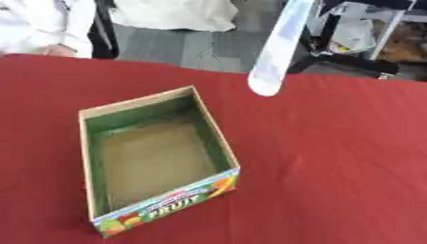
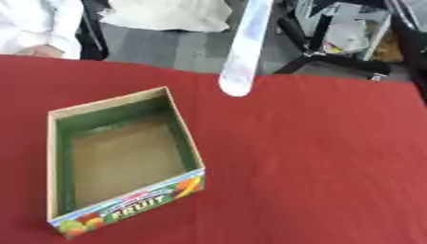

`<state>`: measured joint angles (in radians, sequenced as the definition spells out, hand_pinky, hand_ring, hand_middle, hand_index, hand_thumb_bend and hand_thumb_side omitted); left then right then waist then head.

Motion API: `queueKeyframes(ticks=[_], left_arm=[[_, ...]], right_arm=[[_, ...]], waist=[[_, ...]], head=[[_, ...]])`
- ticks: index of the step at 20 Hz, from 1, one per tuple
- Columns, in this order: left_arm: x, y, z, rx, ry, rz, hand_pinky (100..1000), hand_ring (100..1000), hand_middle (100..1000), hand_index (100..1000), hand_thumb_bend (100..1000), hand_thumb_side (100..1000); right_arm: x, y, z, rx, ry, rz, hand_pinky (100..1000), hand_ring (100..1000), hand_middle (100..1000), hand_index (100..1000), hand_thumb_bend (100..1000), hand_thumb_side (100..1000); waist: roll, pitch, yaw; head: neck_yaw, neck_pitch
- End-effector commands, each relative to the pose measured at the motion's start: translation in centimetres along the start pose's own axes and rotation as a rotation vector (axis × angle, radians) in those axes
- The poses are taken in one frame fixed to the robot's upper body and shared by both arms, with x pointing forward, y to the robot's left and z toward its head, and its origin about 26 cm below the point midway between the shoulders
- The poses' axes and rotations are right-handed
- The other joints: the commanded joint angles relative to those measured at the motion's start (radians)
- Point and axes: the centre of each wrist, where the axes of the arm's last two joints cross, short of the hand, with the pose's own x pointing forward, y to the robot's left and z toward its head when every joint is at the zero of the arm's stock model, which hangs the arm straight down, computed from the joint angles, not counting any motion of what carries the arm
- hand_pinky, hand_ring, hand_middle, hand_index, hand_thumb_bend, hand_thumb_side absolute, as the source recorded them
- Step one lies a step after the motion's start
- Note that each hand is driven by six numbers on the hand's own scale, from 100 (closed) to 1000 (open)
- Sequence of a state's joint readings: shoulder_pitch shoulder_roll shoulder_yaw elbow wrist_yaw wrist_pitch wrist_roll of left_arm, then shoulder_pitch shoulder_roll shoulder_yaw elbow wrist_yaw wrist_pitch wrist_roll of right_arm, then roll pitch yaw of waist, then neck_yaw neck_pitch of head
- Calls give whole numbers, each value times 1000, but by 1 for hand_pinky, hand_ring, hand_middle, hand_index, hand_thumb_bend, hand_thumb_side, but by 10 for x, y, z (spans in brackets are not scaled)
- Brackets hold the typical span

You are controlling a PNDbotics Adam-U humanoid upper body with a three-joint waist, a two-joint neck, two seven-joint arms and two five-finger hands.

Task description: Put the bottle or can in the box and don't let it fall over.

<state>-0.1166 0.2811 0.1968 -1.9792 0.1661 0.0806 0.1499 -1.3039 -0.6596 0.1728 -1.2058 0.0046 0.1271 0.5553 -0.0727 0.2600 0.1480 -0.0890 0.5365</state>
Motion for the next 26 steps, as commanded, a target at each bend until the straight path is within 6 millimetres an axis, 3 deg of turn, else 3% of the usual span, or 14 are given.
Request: queueKeyframes(ticks=[1,14,19,26], left_arm=[[10,4,-4,-7,-32,-17,743,642,654,721,100,752],[9,6,-3,-4,-23,-9,745,642,654,721,100,745],[9,6,-3,-4,-20,-4,746,642,654,721,100,746],[9,4,-3,-3,-19,7,746,641,653,721,100,751]], right_arm=[[22,-3,-7,1,-59,19,577,301,352,393,100,100],[63,41,-43,66,-218,-56,568,298,349,390,100,100],[80,55,-47,83,-283,-73,572,299,349,390,100,100],[91,65,-45,108,-332,-92,573,302,353,392,100,100]], waist=[[1,-35,2],[-13,-87,47],[-15,-92,52],[-16,-86,66]], head=[[-6,13],[-35,52],[-52,72],[-68,63]])
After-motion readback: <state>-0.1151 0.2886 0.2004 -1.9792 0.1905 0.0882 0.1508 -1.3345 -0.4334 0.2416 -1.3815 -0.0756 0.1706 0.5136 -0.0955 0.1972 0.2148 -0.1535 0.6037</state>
